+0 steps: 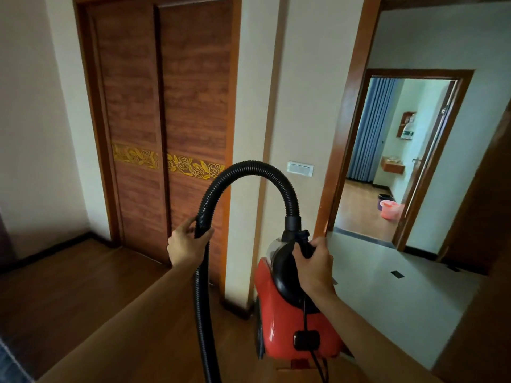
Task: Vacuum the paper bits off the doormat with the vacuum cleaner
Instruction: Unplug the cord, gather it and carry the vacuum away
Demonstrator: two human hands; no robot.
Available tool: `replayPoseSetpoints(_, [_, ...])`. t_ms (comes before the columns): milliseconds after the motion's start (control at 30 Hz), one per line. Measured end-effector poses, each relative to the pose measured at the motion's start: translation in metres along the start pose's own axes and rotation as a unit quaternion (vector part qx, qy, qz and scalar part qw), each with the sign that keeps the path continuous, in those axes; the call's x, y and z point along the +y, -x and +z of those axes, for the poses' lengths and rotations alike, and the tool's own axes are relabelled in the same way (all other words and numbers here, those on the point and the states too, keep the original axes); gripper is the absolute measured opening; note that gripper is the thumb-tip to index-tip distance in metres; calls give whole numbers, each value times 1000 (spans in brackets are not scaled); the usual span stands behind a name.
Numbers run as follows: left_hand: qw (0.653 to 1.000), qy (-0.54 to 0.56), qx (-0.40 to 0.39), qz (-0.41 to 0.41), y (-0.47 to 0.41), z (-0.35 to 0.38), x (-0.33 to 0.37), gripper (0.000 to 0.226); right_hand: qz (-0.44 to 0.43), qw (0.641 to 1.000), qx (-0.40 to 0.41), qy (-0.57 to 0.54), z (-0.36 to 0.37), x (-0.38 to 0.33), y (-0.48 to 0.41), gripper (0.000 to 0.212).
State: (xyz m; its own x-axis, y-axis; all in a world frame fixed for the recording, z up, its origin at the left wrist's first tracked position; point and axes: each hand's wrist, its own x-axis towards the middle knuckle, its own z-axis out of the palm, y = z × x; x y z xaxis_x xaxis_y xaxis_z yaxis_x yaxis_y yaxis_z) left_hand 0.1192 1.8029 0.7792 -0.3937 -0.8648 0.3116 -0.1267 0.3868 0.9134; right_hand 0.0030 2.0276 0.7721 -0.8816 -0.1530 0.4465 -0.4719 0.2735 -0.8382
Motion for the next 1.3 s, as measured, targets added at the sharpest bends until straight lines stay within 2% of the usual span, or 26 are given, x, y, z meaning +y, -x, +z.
replayPoseSetpoints(300, [998,-37,59,-2,-107,30,-33,58,-25,997,-61,-39,113,14,-100,20])
replayPoseSetpoints(433, [992,-55,108,-21,-151,36,-52,59,-31,994,-89,-54,175,21,-144,22])
replayPoseSetpoints(700, [975,-71,204,-48,-251,30,-79,42,-81,975,-177,-103,291,12,-225,24])
replayPoseSetpoints(1000, [948,-80,303,-60,-328,11,-103,46,-117,950,-250,-147,416,-6,-283,23])
replayPoseSetpoints(1300, [929,-102,342,-95,-429,-3,-178,51,-108,934,-306,-149,579,-11,-316,26])
